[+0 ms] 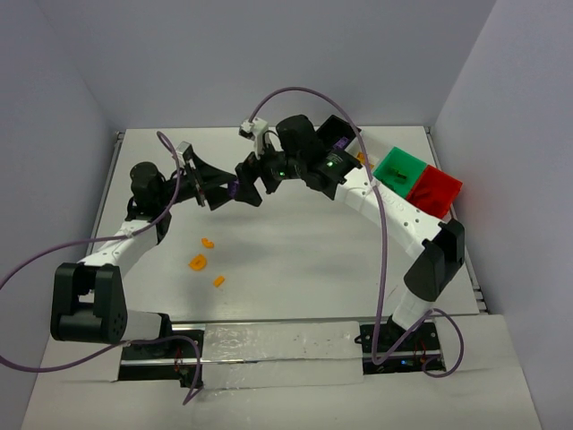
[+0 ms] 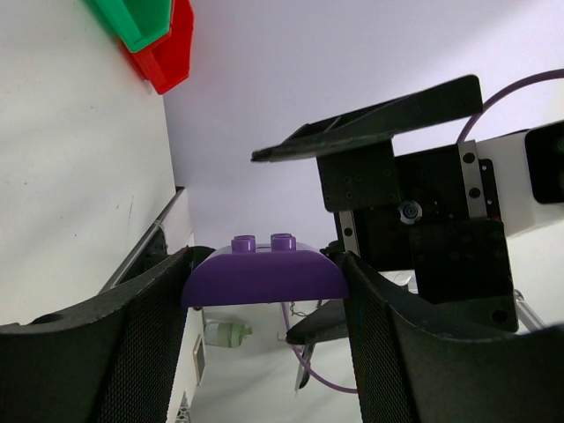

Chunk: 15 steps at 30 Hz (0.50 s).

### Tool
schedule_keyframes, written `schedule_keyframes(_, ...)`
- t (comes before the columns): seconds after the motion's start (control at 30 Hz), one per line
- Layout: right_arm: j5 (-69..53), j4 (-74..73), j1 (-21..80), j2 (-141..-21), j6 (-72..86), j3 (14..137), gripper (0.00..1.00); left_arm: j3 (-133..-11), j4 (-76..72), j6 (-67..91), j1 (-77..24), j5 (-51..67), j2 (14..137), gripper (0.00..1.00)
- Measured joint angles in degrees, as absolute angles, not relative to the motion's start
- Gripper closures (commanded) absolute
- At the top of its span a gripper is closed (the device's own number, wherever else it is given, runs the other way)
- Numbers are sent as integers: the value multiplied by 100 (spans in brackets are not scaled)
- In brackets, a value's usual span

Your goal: Sort the legos into containers by color

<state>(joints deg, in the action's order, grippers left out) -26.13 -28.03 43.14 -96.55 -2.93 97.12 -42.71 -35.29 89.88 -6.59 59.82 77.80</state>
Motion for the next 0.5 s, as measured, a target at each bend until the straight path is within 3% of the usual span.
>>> schedule_keyframes(0.13,-2563,-2811,4440,-9720,-328,9721,20,-4246,-3630,9094,-659,5981,7780,78)
schedule_keyframes(0.23,-2476,-2809,4484,-9812,-366,9765,39,-4246,-3692,9126,-659,5983,7780,78)
schedule_keyframes(0.4,-2288,-2774,4512,-10043,-385,9925,53,-4246,-3711,9127,-659,5981,7780,78)
schedule_keyframes(0.5,-2234,-2757,4514,-10077,-369,9929,78,-4246,-3669,9081,-658,5927,7780,72)
